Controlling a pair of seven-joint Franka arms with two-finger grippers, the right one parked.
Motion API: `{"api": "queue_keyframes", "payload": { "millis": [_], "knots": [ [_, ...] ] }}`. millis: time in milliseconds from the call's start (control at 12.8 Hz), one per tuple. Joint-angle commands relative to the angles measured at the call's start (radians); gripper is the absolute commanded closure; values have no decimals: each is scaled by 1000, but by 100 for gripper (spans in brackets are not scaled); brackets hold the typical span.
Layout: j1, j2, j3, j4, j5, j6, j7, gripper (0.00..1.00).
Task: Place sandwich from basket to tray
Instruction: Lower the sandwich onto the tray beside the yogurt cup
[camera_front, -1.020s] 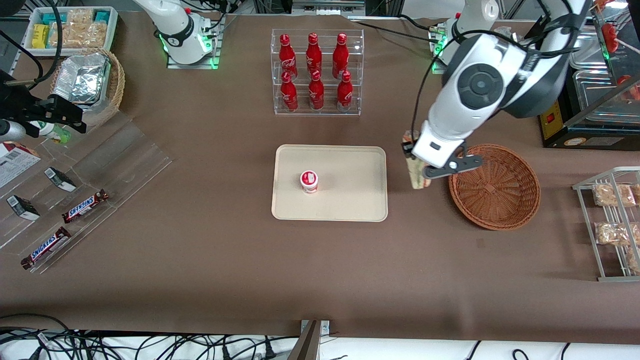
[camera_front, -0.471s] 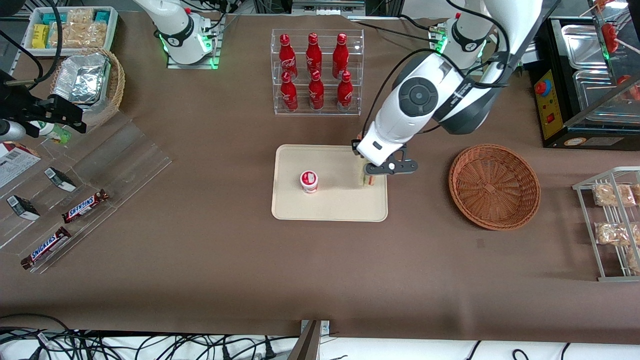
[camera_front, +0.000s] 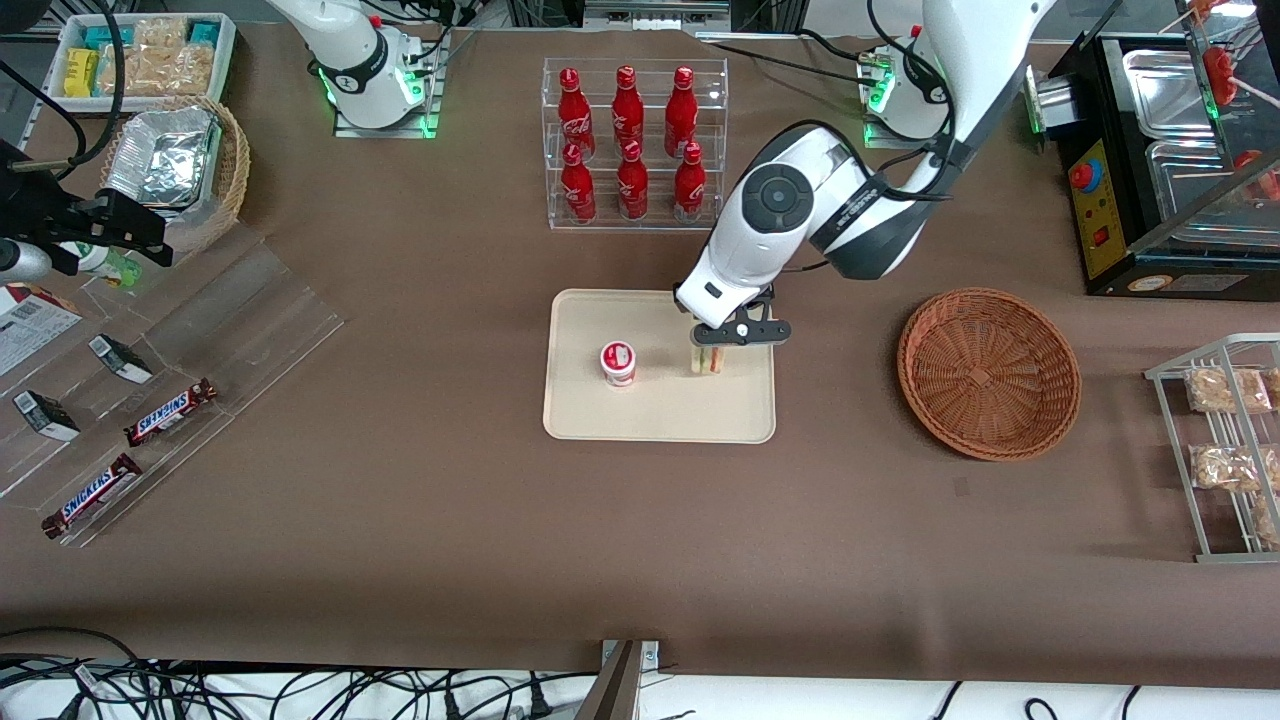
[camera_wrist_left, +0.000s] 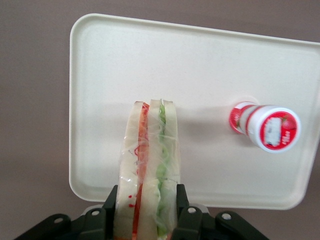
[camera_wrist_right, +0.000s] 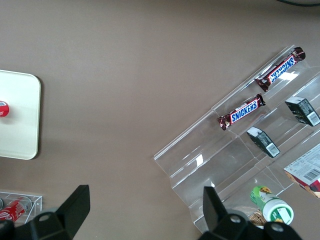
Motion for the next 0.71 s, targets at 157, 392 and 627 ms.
{"api": "queue_keyframes", "payload": {
  "millis": [157, 392, 627],
  "knots": [
    [-8, 16, 3, -32, 53, 108, -66, 53],
    [-8, 16, 9, -58, 102, 153, -87, 53],
    [2, 23, 8, -60, 162, 171, -121, 53]
  ]
}}
